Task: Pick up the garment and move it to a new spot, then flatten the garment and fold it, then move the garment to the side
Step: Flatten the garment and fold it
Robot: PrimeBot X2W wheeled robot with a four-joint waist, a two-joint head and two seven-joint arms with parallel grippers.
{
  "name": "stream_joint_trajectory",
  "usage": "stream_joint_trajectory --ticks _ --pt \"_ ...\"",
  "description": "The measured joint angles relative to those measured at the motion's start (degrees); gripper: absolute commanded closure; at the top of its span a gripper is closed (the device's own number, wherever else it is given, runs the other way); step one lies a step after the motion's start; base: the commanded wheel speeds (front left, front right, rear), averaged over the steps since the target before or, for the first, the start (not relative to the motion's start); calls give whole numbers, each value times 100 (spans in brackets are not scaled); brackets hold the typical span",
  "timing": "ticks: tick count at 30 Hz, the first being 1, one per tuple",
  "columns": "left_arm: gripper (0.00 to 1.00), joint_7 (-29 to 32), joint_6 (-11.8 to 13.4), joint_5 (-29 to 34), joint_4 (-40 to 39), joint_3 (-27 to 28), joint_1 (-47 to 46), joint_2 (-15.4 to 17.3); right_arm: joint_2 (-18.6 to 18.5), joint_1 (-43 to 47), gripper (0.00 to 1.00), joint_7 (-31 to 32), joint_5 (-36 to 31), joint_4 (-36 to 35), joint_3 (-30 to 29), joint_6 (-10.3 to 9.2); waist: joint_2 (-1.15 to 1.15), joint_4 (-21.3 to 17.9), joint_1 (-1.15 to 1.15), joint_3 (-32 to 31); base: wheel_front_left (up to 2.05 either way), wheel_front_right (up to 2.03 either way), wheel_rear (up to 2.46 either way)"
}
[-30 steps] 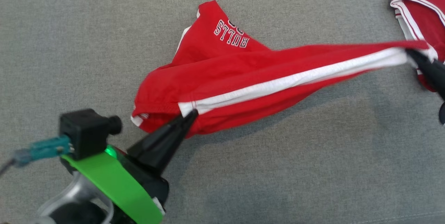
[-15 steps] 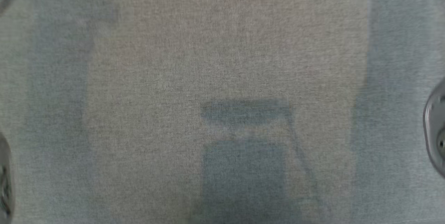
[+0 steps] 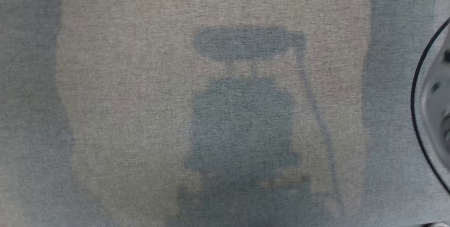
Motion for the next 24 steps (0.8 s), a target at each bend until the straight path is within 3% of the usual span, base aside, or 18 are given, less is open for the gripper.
stream_joint_trajectory --ticks 3,8,9,12,15,19,24 --pt "100 -230 0 -455 100 -364 626 171 -67 1038 100 -30 383 -174 510 -3 0 -96 0 -68 0 0 0" --pt "100 -578 -4 -1235 -307 -817 1942 592 -624 2902 100 288 1345 -1011 1311 -4 0 -231 -1 -408 0 0 0" --pt "100 -578 -4 -1235 -307 -817 1942 592 -624 2902 100 288 1345 -1011 1311 -4 0 -231 -1 -408 0 0 0" --pt "100 -770 -4 -1492 -816 -1067 2945 862 -1154 4202 100 568 1979 -1790 1714 -3 0 -285 -1 -708 0 0 0" --pt "100 -940 23 -1681 -1412 -1133 3939 1078 -1671 5374 100 714 2551 -2549 1704 0 0 -300 -2 -1056 0 0 0" --pt "100 -1214 433 -1845 -2369 -1166 5364 1282 -2098 6879 100 771 3069 -3472 1460 4 0 -293 -2 -1536 0 0 0" --pt "100 -1446 1210 -2105 -3645 -1311 7315 1347 -2380 8842 100 801 3327 -4596 996 3 0 -261 -2 -2068 0 0 0"
